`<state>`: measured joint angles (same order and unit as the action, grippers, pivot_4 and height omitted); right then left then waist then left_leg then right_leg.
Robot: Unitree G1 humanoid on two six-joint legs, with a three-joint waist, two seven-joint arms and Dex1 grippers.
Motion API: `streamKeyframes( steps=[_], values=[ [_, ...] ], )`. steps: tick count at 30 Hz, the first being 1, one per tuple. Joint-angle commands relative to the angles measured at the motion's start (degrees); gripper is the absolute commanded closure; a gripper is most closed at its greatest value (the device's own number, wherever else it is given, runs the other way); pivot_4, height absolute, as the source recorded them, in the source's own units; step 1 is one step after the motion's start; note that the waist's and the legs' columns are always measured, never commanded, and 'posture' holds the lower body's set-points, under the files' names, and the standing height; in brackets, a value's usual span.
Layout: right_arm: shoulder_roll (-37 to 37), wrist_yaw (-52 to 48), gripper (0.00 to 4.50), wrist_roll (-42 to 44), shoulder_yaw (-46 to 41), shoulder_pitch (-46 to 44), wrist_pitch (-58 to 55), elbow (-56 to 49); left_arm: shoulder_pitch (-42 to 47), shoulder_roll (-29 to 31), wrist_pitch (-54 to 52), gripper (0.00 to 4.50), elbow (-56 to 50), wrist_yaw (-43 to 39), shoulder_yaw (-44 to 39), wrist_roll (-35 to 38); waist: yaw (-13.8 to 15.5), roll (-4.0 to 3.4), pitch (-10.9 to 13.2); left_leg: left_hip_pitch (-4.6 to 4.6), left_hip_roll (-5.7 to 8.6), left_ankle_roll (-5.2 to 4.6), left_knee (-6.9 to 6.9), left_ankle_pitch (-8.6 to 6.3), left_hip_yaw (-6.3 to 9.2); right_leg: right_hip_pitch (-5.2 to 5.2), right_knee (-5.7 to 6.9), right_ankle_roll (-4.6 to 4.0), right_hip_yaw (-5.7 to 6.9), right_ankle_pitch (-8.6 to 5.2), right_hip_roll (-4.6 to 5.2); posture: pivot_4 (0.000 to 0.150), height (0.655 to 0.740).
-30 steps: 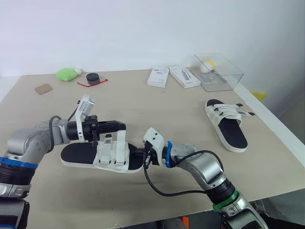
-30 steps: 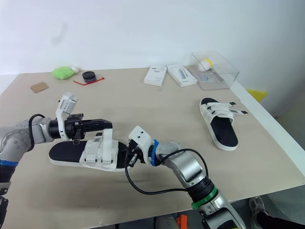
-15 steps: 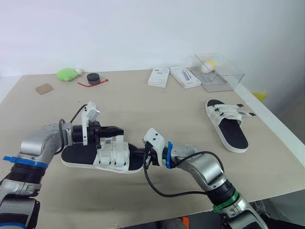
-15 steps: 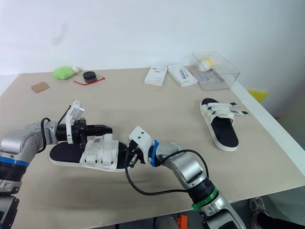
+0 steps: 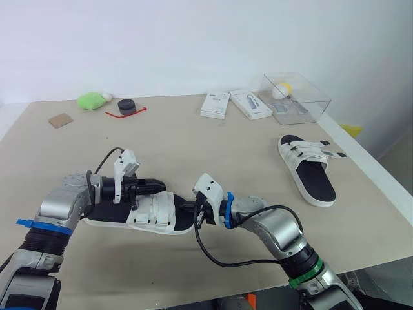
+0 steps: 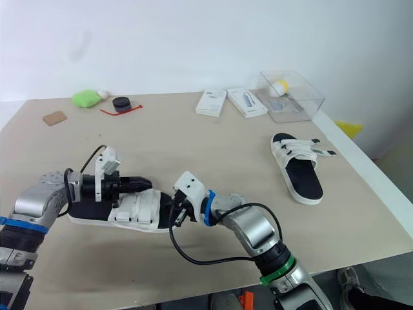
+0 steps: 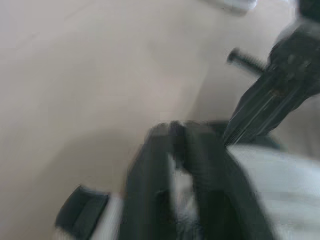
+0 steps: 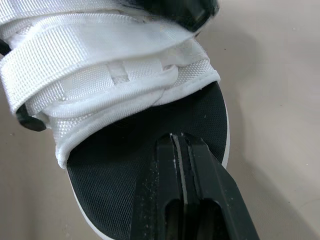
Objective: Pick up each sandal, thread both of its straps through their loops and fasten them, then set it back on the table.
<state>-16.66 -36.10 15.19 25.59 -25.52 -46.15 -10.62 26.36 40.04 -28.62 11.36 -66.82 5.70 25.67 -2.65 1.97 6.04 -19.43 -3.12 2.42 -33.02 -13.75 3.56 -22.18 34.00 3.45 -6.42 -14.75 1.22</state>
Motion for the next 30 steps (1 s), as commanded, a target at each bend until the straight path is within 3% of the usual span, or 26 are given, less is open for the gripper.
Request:
streamKeyframes(
  steps=[1,3,5,9,13,18,19,21,27,30],
  values=[
    [-2.0,0.9,4.5,-1.9,0.3,1.7,-3.1,2.8,0.2,0.7,5.5,1.73,0.5,-0.8,0.0,-3.6,0.0,0.0,0.0,0.0,0.0,0.0,0.0,0.0,0.0,0.0,0.0,0.0,0.0,0.0,0.0,0.15,0.74],
    [-2.0,0.7,4.5,-1.5,-0.2,1.8,-2.6,2.4,0.5,0.4,7.1,0.61,1.0,-0.9,0.0,-4.7,0.0,0.0,0.0,0.0,0.02,0.0,0.0,0.0,0.0,0.0,0.0,0.0,0.0,0.0,0.01,0.15,0.74],
    [-2.1,0.4,4.5,-1.2,-0.9,1.8,-2.6,1.9,1.2,0.0,7.8,0.05,1.7,-0.9,-0.3,-5.1,0.0,0.0,0.0,-0.03,0.03,0.0,0.0,0.0,0.01,0.0,0.0,0.0,0.0,0.0,0.02,0.15,0.74],
    [-2.3,-0.8,4.5,1.7,-5.7,1.6,-1.1,-0.6,3.9,-0.4,10.1,0.05,2.0,-0.5,-2.8,-4.7,0.0,0.0,0.0,-0.22,0.21,0.0,-0.01,0.0,0.3,-0.01,0.0,0.03,-0.02,0.02,0.02,0.15,0.74],
    [-4.0,-5.5,4.5,10.2,-15.0,2.1,-0.6,-6.4,5.1,-0.3,18.6,0.05,-2.7,-0.7,-8.8,-2.2,0.2,0.08,0.3,-0.7,0.28,-0.02,-0.2,0.02,0.55,-0.13,0.0,0.21,-0.01,0.14,-0.03,0.15,0.74],
    [-11.9,-13.9,4.5,24.4,-26.2,3.2,-4.9,-15.2,-3.6,4.1,35.0,0.05,-6.3,-5.7,-12.1,-5.8,-0.1,-0.19,0.4,-0.83,0.42,-0.27,-0.25,-0.17,0.51,0.07,-0.05,0.34,-0.04,0.68,0.11,0.15,0.74],
    [-13.6,-14.8,3.84,26.8,-27.9,3.2,-6.1,-16.2,-5.2,4.9,40.0,0.0,-5.3,-6.9,-12.5,-6.9,-0.1,-0.2,0.4,-0.68,0.42,-0.6,-0.25,-0.36,0.51,0.21,-0.06,0.29,-0.03,0.69,0.09,0.15,0.74],
    [-16.8,-16.3,3.02,29.8,-29.9,3.0,-7.3,-17.8,-8.1,6.6,50.9,0.0,-2.4,-10.1,-12.9,-8.8,-0.1,-0.15,0.5,-0.41,0.33,-0.95,-0.23,-0.55,0.56,0.26,-0.06,0.08,0.11,0.58,0.01,0.15,0.74],
    [-25.5,-20.0,0.1,33.5,-31.1,2.5,-7.1,-22.4,-10.1,9.6,73.8,0.0,7.9,-14.7,-12.5,-10.1,0.1,-0.28,0.7,-0.61,0.29,-0.97,-0.27,-0.54,0.51,0.07,-0.43,0.11,0.15,0.49,0.14,0.15,0.74],
    [-27.4,-20.1,0.03,33.5,-30.0,2.1,-6.4,-23.6,-8.8,9.6,79.3,0.0,11.4,-14.1,-11.5,-10.6,0.1,-0.36,0.8,-0.78,0.25,-0.95,-0.34,-0.47,0.35,0.08,-0.8,0.12,0.19,0.48,0.3,0.15,0.74]
  ],
)
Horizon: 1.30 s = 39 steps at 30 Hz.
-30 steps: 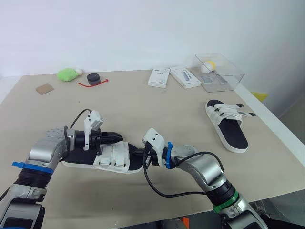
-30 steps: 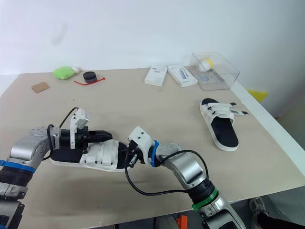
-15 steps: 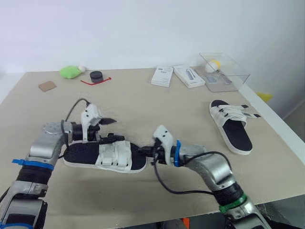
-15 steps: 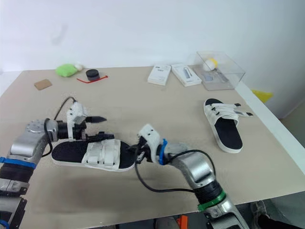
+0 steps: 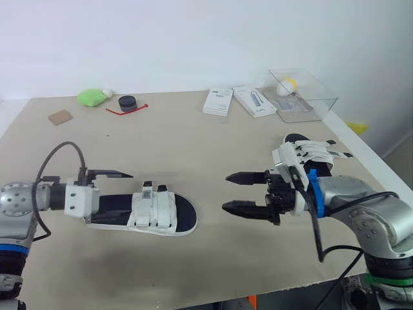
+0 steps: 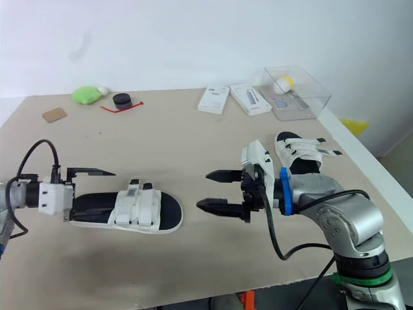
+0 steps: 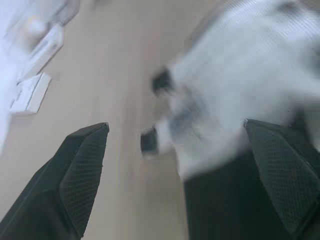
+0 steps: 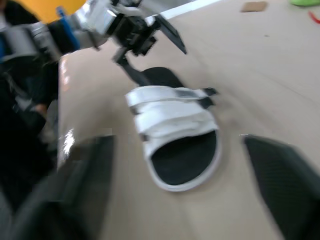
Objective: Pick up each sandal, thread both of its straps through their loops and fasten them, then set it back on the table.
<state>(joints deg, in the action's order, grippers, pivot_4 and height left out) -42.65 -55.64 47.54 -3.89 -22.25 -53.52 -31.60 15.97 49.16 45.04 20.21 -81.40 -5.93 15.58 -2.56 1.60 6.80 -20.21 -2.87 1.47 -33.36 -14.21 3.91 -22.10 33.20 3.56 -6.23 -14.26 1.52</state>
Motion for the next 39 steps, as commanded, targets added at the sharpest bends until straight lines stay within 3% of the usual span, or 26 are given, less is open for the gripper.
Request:
streamKeyframes(
  steps=[1,11,14,15,16,17,23,30,34,39],
  values=[
    [-1.5,-0.5,0.03,1.4,-0.3,-1.4,1.1,-2.9,2.1,0.4,6.8,0.0,3.6,1.0,0.4,-0.8,0.0,-0.01,0.0,-0.04,-0.01,0.0,-0.02,0.01,-0.06,-0.01,-0.07,0.0,0.02,0.0,0.05,0.15,0.74],
    [-2.0,1.5,0.03,6.3,-0.6,-4.0,-0.4,-4.6,1.8,-6.2,12.7,0.0,0.9,7.6,7.8,-3.7,0.0,0.05,0.0,-0.05,-0.08,-0.18,-0.09,0.13,-0.52,0.02,-0.02,0.29,0.07,0.67,0.21,0.15,0.74],
    [-2.3,2.7,0.0,6.9,-1.6,-4.1,0.1,-4.3,1.7,-6.9,13.6,0.54,1.2,9.4,9.5,-5.5,0.0,0.08,0.0,-0.02,-0.14,-0.25,-0.04,0.09,-0.49,0.02,0.0,0.22,0.09,0.77,0.1,0.15,0.74],
    [-2.5,3.1,0.0,6.9,-1.9,-4.1,0.3,-4.2,1.7,-7.0,13.3,0.88,1.5,10.0,9.8,-5.7,0.1,0.08,0.0,-0.03,-0.16,-0.27,-0.03,0.08,-0.49,0.08,0.0,0.18,0.09,0.79,0.06,0.15,0.74],
    [-2.6,3.5,0.0,7.1,-2.1,-4.1,0.4,-4.1,1.8,-6.8,13.1,1.56,1.6,10.6,10.1,-5.8,0.0,0.07,0.0,-0.03,-0.19,-0.28,-0.03,0.08,-0.47,0.11,0.01,0.17,0.09,0.81,0.02,0.15,0.74],
    [-2.6,3.9,0.0,7.0,-2.2,-4.1,0.6,-4.0,1.9,-6.9,13.1,1.71,1.7,11.3,10.3,-6.0,0.0,0.07,0.0,-0.03,-0.2,-0.28,-0.03,0.08,-0.47,0.11,0.01,0.17,0.09,0.81,0.01,0.15,0.74],
    [-0.8,7.5,0.0,5.7,-1.6,-4.8,2.1,-2.5,3.4,-7.3,10.3,4.46,2.3,18.0,8.6,-8.4,0.0,0.05,0.0,0.0,-0.23,-0.35,-0.07,0.14,-0.51,-0.08,-0.02,0.18,0.08,0.79,0.01,0.15,0.74],
    [5.6,15.4,0.0,-2.8,3.5,-9.5,5.6,2.3,10.6,-4.7,-8.3,4.49,6.2,43.1,-1.8,-19.6,-0.1,0.2,0.2,-0.11,-0.35,-0.75,-0.07,0.43,-0.48,-0.12,0.09,0.18,0.08,0.86,-0.22,0.15,0.74],
    [8.9,20.8,0.0,-12.7,8.7,-13.2,8.5,9.5,11.3,-2.6,-27.5,4.49,6.8,57.9,-3.1,-30.2,-0.2,0.18,0.2,-0.04,-0.33,-0.74,-0.04,0.43,-0.52,-0.16,0.28,0.23,0.07,1.01,-0.22,0.15,0.74],
    [12.3,21.5,0.0,-16.9,10.3,-15.4,10.7,13.4,10.9,-3.0,-40.2,4.49,8.1,65.5,-2.6,-33.7,-0.1,0.32,0.1,-0.06,-0.26,-0.64,0.08,0.35,-0.46,-0.24,0.53,0.23,0.08,1.08,-0.21,0.15,0.74]
  ],
)
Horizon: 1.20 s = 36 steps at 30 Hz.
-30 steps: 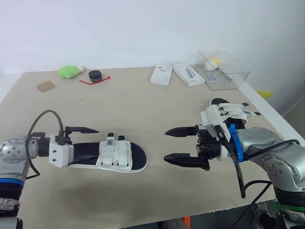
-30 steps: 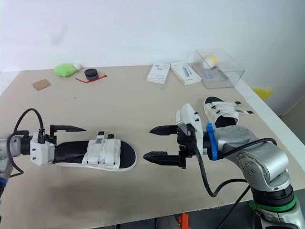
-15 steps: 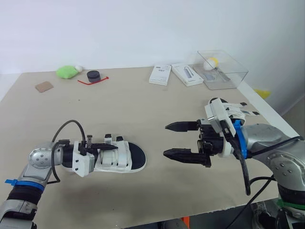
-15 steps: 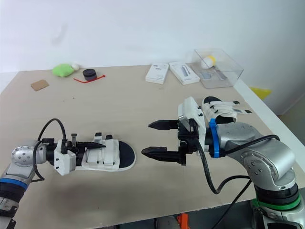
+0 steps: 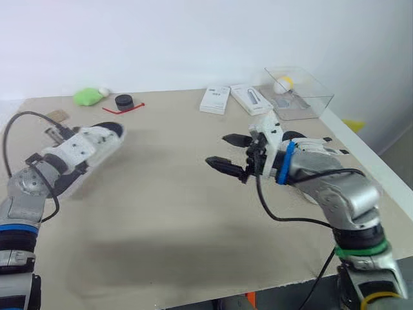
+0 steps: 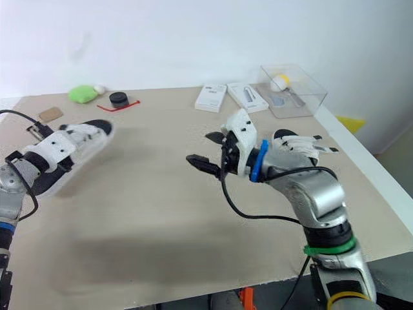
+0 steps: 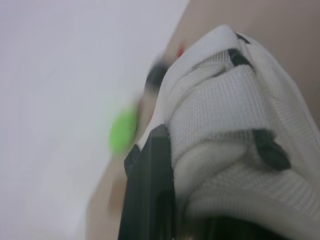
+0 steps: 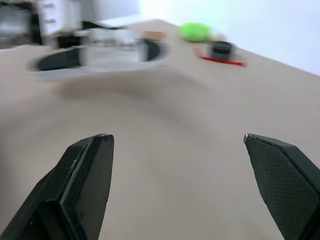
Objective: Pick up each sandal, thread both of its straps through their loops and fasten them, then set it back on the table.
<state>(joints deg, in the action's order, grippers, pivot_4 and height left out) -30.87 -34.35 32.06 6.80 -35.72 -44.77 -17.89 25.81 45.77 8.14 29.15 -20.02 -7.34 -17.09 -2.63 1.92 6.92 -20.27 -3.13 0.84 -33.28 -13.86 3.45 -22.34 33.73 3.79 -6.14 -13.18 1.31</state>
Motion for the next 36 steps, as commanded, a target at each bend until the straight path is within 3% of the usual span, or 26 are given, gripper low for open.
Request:
streamKeyframes(
  steps=[1,5,6,7,12,14,22,25,28,32,36],
  values=[
    [1.0,0.0,0.0,-1.7,-0.3,-2.3,2.1,0.0,1.2,0.2,-5.4,4.49,-0.6,4.9,-0.9,-1.5,0.1,0.03,0.0,-0.01,0.0,0.02,0.0,-0.01,0.01,0.0,0.02,0.03,0.01,0.02,0.0,0.15,0.74],
    [2.0,-1.9,0.0,-2.0,0.1,-2.5,2.2,-0.2,0.6,-0.4,-9.5,4.49,-1.2,6.1,0.9,-2.4,0.3,0.1,0.0,-0.04,0.02,0.1,0.02,-0.06,0.16,0.02,0.01,-0.01,0.22,-0.01,0.01,0.15,0.74],
    [2.2,-2.4,0.0,-1.9,0.1,-2.4,2.1,-0.4,0.4,-0.5,-9.9,3.59,-1.5,6.2,0.8,-2.1,0.3,0.1,0.0,-0.03,0.04,0.1,0.01,-0.06,0.19,0.02,0.01,-0.08,0.29,-0.06,0.02,0.15,0.74],
    [2.1,-3.0,0.0,-1.7,0.0,-2.1,2.0,-0.7,0.0,-0.3,-10.3,3.32,-2.1,5.5,1.0,-1.9,0.3,0.1,0.0,-0.03,0.06,0.12,0.01,-0.05,0.19,0.03,0.01,-0.25,0.3,-0.15,0.03,0.15,0.74],
    [1.2,-6.6,0.0,1.2,-1.5,-0.1,1.0,-3.3,-2.8,2.1,-11.8,0.75,-7.0,0.2,0.1,0.7,0.2,0.11,0.0,-0.01,0.07,0.3,-0.01,0.06,0.2,0.04,0.13,-0.27,0.31,-0.13,0.05,0.15,0.74],
    [0.9,-7.7,0.0,2.2,-2.0,0.4,0.5,-4.1,-4.1,2.7,-15.0,0.11,-10.3,-2.6,-2.0,3.7,0.2,0.1,0.0,0.01,0.06,0.32,-0.01,0.07,0.2,0.03,0.17,-0.28,0.31,-0.13,0.05,0.15,0.74],
    [-0.1,-9.0,0.0,3.5,-3.1,0.9,0.2,-4.1,-9.6,6.5,-28.0,0.04,-21.0,-10.5,-11.2,12.4,0.0,0.11,0.0,0.07,0.05,0.31,-0.02,0.08,0.19,-0.02,0.24,-0.3,0.32,-0.15,0.06,0.15,0.74],
    [-0.9,-9.4,0.0,3.7,-3.4,1.3,0.1,-3.6,-9.9,6.0,-32.5,0.04,-24.8,-15.5,-16.4,20.9,0.0,0.14,0.0,0.08,0.05,0.3,-0.02,0.07,0.2,-0.09,0.24,-0.32,0.34,-0.16,0.06,0.15,0.74],
    [-1.8,-9.2,0.0,2.9,-4.1,2.1,0.0,-2.7,-10.0,2.9,-36.4,0.04,-33.0,-21.6,-20.1,32.5,0.1,0.18,0.0,0.08,0.06,0.31,-0.03,0.07,0.22,-0.12,0.21,-0.32,0.38,-0.21,0.11,0.15,0.74],
    [-3.1,-7.2,0.0,0.1,-4.8,3.6,0.1,0.9,-13.1,-3.3,-41.0,0.04,-45.6,-27.4,-17.6,46.6,0.2,0.14,0.0,0.09,0.17,0.35,-0.08,0.06,0.22,0.06,0.03,-0.31,0.33,-0.25,0.22,0.15,0.74],
    [-4.0,-7.0,0.0,-1.9,-5.6,5.0,1.7,4.2,-16.0,-7.7,-42.6,0.04,-50.2,-27.4,-13.4,50.5,0.0,0.15,0.0,0.05,0.22,0.34,-0.17,0.06,0.2,0.3,0.0,-0.18,0.21,-0.17,0.18,0.15,0.74]
  ],
)
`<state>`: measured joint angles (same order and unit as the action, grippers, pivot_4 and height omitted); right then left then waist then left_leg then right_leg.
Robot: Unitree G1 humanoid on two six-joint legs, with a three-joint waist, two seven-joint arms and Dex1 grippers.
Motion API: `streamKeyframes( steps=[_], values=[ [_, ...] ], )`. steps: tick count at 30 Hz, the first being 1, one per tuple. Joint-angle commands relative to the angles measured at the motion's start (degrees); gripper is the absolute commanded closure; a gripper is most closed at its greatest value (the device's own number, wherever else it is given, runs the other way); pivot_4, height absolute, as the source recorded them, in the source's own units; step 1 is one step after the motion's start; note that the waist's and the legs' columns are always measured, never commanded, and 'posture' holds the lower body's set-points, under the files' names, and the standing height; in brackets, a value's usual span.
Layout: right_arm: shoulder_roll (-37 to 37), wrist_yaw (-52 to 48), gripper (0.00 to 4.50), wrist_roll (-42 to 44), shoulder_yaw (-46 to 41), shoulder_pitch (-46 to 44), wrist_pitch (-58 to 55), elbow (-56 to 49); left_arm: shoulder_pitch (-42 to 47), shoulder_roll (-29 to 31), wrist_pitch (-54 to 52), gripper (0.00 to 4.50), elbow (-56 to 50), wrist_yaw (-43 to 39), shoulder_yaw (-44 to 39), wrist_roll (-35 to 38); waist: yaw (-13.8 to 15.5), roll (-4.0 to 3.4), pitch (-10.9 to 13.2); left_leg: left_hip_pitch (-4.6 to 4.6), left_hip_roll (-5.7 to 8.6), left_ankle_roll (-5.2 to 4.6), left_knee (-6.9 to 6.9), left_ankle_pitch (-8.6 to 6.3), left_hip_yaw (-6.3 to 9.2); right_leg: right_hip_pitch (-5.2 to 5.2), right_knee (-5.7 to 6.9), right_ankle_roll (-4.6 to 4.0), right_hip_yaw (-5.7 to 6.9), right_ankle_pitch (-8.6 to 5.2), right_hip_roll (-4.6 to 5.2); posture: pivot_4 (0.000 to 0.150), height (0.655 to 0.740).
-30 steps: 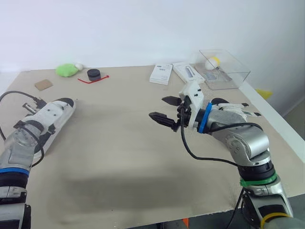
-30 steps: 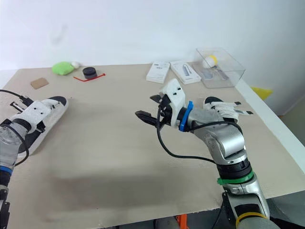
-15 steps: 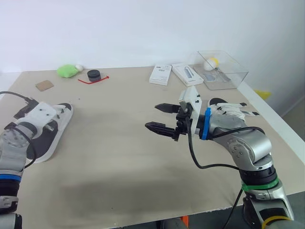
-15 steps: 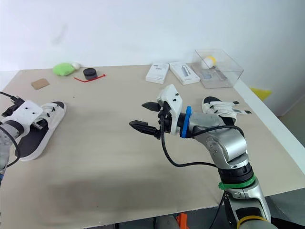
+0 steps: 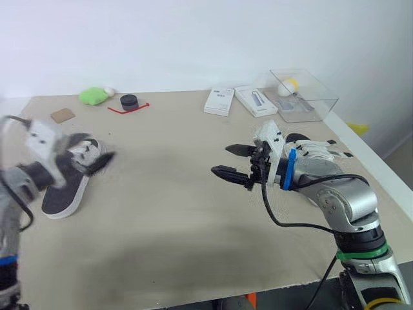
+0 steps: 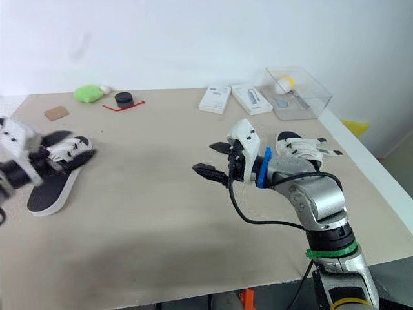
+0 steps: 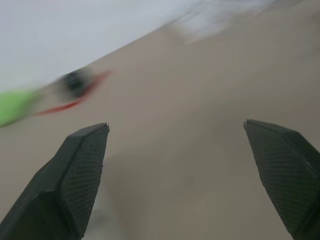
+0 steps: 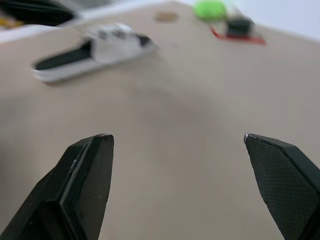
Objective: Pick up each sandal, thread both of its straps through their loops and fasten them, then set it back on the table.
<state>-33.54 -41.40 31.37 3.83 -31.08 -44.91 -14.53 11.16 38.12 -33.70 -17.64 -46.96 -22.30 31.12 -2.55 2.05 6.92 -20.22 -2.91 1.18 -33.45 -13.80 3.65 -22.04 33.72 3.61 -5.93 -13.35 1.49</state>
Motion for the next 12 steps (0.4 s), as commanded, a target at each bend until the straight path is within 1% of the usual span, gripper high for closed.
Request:
streamKeyframes(
  steps=[1,6,12],
  values=[
    [-1.9,-0.3,0.0,-1.9,-2.7,1.2,2.4,1.9,-3.1,-0.3,-0.8,0.04,-4.1,-1.2,3.2,2.3,-0.1,0.01,0.0,0.0,-0.02,-0.02,-0.01,0.01,0.03,-0.01,0.02,0.0,-0.01,0.02,-0.07,0.15,0.74],
    [-3.8,-3.0,0.0,-2.7,-2.9,4.7,3.9,4.5,-7.7,-0.5,1.6,0.04,-3.4,-1.2,7.4,0.2,-0.2,-0.03,0.0,0.11,-0.04,-0.14,0.0,-0.02,0.03,-0.03,0.09,-0.06,-0.09,0.0,-0.16,0.15,0.74],
    [-2.9,-3.9,0.0,-4.3,-2.2,5.4,5.6,6.1,-7.6,0.0,2.7,0.04,-1.8,-0.5,8.6,-1.0,-0.2,-0.11,0.1,0.07,-0.02,-0.16,-0.09,0.02,0.02,-0.19,-0.08,-0.01,-0.16,-0.03,-0.17,0.15,0.74]
  ],
)
